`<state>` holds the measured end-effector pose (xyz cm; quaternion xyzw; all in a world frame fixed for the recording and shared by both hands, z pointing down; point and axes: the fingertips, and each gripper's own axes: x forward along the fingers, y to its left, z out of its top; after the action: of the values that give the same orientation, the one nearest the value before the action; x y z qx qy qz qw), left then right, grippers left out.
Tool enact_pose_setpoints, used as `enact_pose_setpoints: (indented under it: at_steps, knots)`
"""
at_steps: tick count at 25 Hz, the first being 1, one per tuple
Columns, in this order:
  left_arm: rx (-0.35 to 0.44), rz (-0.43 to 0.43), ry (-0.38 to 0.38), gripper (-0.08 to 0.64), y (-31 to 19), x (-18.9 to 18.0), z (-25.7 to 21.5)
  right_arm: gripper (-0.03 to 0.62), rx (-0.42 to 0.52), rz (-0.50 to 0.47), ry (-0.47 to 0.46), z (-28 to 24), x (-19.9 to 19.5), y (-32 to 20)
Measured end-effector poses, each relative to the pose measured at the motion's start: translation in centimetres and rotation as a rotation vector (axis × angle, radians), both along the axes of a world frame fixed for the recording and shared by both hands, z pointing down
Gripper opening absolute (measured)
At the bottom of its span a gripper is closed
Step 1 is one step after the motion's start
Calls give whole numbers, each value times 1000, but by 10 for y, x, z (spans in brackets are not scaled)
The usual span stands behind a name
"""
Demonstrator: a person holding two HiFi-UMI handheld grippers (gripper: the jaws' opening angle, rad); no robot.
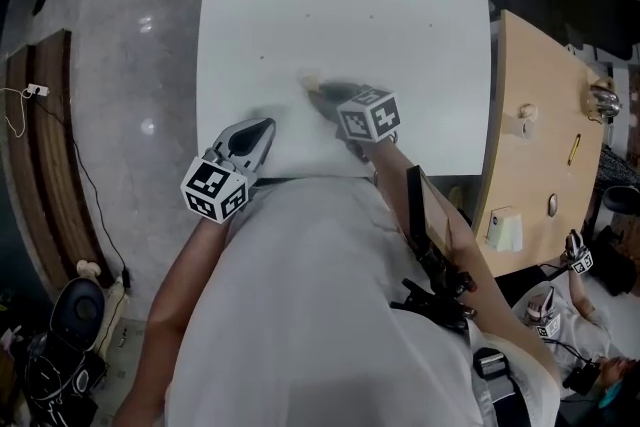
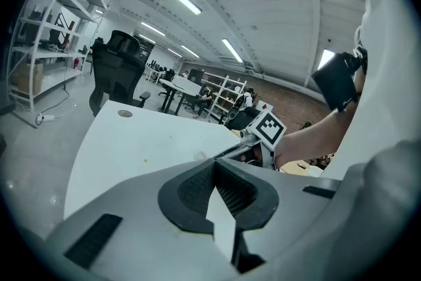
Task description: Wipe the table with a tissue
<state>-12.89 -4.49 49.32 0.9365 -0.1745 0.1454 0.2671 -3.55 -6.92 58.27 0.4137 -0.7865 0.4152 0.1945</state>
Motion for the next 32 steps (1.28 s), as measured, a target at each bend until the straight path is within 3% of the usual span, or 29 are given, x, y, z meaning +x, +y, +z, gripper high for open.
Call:
enact_pose_setpoints:
  at_steps: [12, 21, 32]
  knots:
    - [-33, -107, -3, 6, -5, -45, 13, 61, 43, -118, 146, 15, -7, -59]
    - [-43, -188, -1, 6, -8, -73, 13, 61, 77, -286, 371, 37, -17, -116]
    - [-57, -198, 27, 6, -6, -69, 13, 61, 71, -468, 619, 37, -34, -120]
